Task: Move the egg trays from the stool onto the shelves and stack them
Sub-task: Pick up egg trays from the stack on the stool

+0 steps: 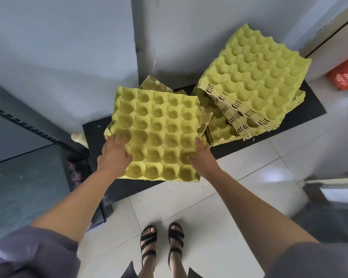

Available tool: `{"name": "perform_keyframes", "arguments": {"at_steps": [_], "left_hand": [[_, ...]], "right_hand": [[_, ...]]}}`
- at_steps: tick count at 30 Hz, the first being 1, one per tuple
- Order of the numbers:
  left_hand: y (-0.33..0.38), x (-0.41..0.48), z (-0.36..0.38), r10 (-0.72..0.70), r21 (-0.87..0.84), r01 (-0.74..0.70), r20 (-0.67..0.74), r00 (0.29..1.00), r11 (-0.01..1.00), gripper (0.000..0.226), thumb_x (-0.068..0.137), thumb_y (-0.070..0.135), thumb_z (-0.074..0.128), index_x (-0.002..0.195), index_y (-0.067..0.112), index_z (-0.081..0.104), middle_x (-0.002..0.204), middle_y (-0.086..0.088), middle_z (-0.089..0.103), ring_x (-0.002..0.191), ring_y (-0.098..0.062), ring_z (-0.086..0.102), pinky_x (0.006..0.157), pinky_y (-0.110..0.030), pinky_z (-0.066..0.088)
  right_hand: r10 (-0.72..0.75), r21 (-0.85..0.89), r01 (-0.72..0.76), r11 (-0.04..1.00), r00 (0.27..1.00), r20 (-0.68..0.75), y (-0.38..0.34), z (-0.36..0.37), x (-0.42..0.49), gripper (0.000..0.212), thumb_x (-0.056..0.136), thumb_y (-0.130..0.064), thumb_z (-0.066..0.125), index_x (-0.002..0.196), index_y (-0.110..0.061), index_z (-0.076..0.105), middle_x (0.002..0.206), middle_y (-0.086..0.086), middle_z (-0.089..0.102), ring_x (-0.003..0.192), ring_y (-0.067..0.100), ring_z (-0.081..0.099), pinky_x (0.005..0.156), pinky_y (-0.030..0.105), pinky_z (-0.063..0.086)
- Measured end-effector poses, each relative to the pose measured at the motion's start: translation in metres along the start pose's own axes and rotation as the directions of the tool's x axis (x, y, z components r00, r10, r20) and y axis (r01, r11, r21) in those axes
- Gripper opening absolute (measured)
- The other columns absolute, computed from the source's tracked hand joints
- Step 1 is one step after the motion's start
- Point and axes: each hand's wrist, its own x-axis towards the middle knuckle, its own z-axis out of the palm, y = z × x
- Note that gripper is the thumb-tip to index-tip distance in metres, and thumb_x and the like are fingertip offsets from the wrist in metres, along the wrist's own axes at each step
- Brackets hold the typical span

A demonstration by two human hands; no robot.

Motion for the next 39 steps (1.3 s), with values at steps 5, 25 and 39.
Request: {"name": "perform_keyframes", "arguments": {"at_steps": [5, 25, 39], "left_hand": [[0.008, 0.002, -0.001, -0.164, -0.098, 0.165, 0.015, 0.986, 0.981, 0.082, 0.083, 0.022, 0.063, 0.146, 0.028, 0.011, 0.150, -0.011, 0.013, 0.124, -0.043, 0.038, 0.094, -0.057, 0.042], [0.040, -0.064, -0.107, -0.122, -0.200, 0.070, -0.265, 0.956, 0.977, 0.065, 0.086, 0.006, 0.048, 0.144, 0.023, 0.023, 0.126, -0.016, 0.044, 0.112, -0.040, 0.046, 0.091, -0.052, 0.045], [0.029, -0.261, -0.126, -0.141, -0.256, -0.014, -0.577, 0.805, 0.967, 0.059, 0.086, 0.001, 0.043, 0.143, 0.014, 0.032, 0.128, -0.020, 0.048, 0.117, -0.042, 0.042, 0.093, -0.049, 0.040]], "right_hand": [[0.053, 0.149, -0.056, 0.987, 0.998, 0.029, 0.004, 0.002, 0.003, 0.075, 0.095, -0.010, 0.052, 0.153, -0.017, 0.005, 0.139, 0.015, 0.046, 0.124, 0.033, 0.049, 0.100, 0.041, 0.042], [-0.150, 0.043, 0.173, 0.984, 0.934, -0.324, -0.038, -0.092, -0.061, 0.066, 0.095, -0.006, 0.044, 0.152, -0.019, 0.012, 0.116, 0.020, 0.055, 0.089, 0.030, 0.058, 0.070, 0.035, 0.044], [-0.470, -0.195, 0.428, 0.882, 0.782, -0.408, -0.042, -0.131, -0.197, 0.050, 0.097, -0.015, 0.043, 0.145, -0.020, 0.030, 0.106, 0.013, 0.056, 0.078, 0.025, 0.054, 0.061, 0.032, 0.041]]}}
